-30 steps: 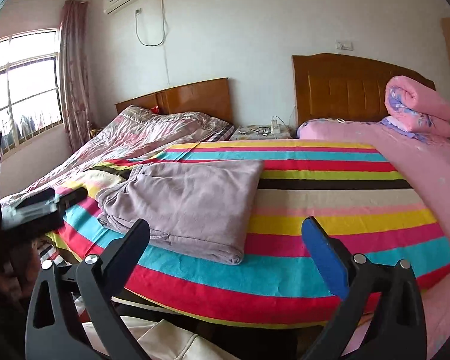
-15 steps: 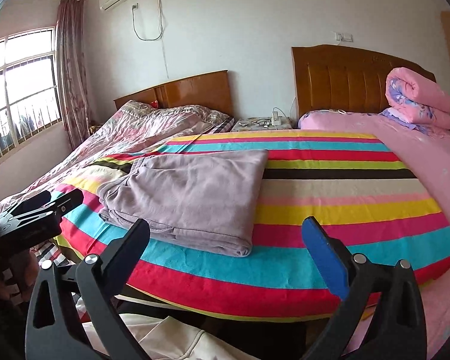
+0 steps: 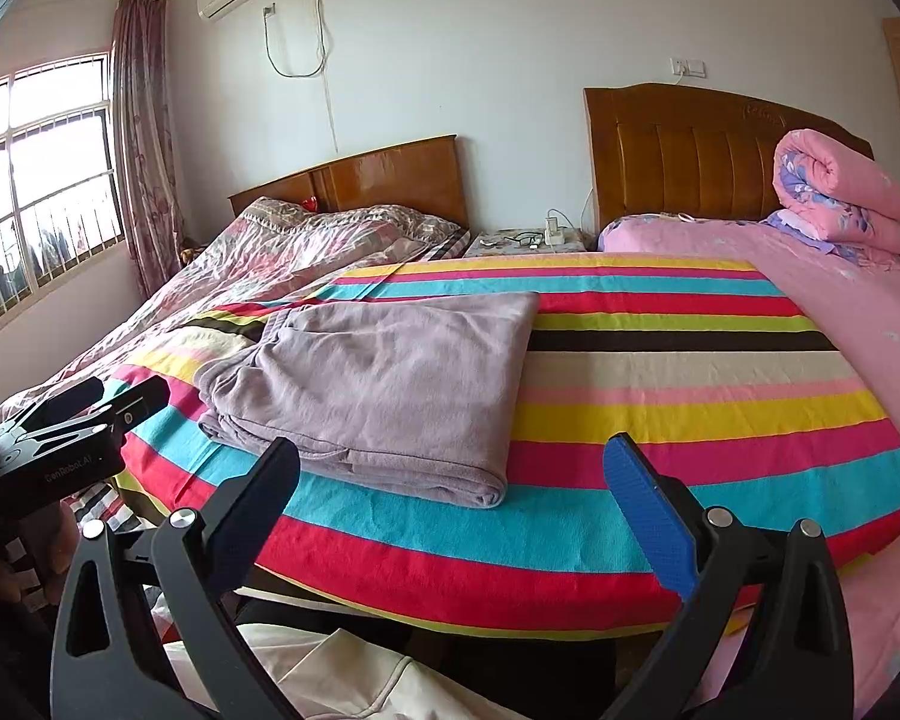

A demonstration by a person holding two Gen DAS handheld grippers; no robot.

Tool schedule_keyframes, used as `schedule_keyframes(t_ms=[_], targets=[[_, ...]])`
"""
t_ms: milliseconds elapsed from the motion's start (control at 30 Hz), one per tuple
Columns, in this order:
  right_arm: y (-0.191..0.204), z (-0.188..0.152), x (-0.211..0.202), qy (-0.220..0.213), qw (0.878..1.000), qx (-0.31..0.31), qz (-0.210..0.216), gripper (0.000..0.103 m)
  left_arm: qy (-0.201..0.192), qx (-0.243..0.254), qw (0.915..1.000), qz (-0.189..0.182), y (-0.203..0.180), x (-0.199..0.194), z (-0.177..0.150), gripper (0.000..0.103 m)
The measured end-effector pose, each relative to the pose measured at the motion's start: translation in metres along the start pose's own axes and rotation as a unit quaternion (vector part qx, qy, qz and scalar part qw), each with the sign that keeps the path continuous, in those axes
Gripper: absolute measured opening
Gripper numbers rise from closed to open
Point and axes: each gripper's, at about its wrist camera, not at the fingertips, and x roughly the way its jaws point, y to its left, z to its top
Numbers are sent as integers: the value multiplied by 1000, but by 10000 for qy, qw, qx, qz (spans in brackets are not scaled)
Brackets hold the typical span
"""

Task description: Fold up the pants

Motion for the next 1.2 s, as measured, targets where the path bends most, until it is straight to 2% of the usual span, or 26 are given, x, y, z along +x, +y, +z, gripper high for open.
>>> schedule_keyframes(t_ms=[1200], targets=[[2,-3,4,34,10000,-18,25,98,-15,53,10000,10,1,1,-1,102]])
